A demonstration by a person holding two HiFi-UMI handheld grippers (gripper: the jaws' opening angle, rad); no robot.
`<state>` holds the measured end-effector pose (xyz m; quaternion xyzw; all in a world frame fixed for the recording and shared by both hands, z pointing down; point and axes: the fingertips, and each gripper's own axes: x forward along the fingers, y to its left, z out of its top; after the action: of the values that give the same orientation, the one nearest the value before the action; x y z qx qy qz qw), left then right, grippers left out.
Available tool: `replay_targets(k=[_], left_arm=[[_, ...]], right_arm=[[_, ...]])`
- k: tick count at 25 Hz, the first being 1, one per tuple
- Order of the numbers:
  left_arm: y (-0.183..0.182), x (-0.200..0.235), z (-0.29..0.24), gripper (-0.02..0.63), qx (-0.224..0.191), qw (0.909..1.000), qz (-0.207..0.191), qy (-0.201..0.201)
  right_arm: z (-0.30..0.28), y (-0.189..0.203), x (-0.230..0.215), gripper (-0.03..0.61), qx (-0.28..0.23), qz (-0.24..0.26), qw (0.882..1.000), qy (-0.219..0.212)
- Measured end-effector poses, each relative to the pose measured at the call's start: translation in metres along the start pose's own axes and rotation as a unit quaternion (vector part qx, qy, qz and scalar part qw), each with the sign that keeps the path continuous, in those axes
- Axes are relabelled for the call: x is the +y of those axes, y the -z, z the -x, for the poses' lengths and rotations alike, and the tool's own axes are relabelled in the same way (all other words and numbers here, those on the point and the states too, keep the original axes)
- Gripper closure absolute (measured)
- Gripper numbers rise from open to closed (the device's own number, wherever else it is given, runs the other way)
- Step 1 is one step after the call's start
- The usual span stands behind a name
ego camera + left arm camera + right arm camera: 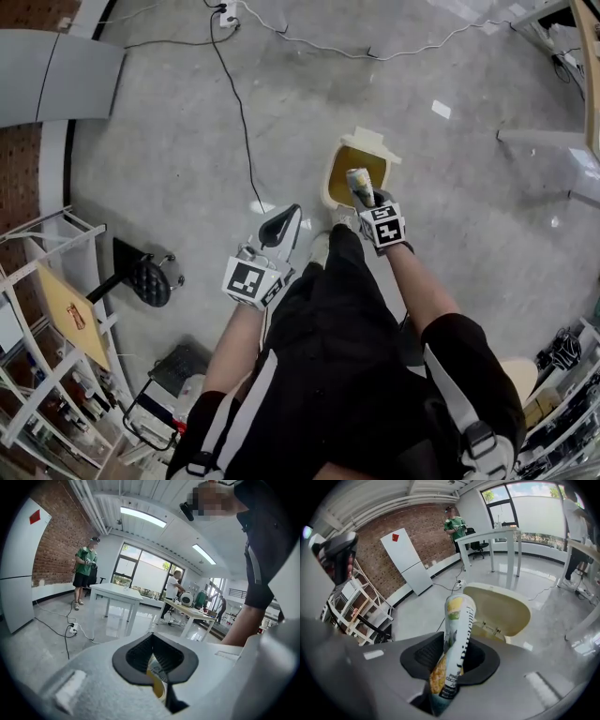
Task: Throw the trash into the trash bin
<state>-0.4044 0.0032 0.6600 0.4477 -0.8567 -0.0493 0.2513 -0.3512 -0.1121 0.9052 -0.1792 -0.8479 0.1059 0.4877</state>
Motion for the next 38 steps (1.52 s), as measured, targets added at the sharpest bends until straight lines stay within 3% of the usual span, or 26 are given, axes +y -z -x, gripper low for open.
replay_targets(k=[3, 5, 7, 14, 21, 25, 30, 38], left_arm=[[0.003, 0.003, 0.008, 0.611, 0.006, 1.0000, 0.001, -0.004], [0.007, 0.005, 0.016, 0.611, 0.012, 0.9998, 0.012, -0.012], [0.013, 0.007, 0.021, 0.611, 0.015, 0.9995, 0.020, -0.020], [0.011, 0.008, 0.023, 0.611, 0.001, 0.9994, 0.023, -0.026], [-0.008, 0.007, 0.034, 0.611, -0.032, 0.9993, 0.014, -0.014], [-0.032, 0.008, 0.032, 0.611, -0.068, 0.9976, 0.008, -0.004], [-0.067, 0.001, 0.051, 0.611, -0.115, 0.9933, -0.007, 0.007], [-0.130, -0.015, 0.109, 0.611, -0.216, 0.9757, -0.029, 0.019]], right_arm=[[-0.019, 0.001, -0.008, 0.472, 0.006, -0.040, 0.999, 0.007], [-0.024, 0.002, -0.011, 0.376, 0.006, -0.058, 0.998, 0.017], [-0.025, 0.002, -0.014, 0.347, 0.007, -0.060, 0.998, 0.027], [-0.011, -0.010, -0.016, 0.444, -0.025, -0.068, 0.997, 0.034], [0.044, -0.055, -0.002, 0.572, -0.113, -0.091, 0.988, 0.043], [0.100, -0.103, 0.004, 0.572, -0.203, -0.088, 0.974, 0.049], [0.183, -0.133, 0.027, 0.572, -0.294, -0.062, 0.951, 0.067], [0.314, -0.120, 0.060, 0.572, -0.425, -0.072, 0.892, 0.133]])
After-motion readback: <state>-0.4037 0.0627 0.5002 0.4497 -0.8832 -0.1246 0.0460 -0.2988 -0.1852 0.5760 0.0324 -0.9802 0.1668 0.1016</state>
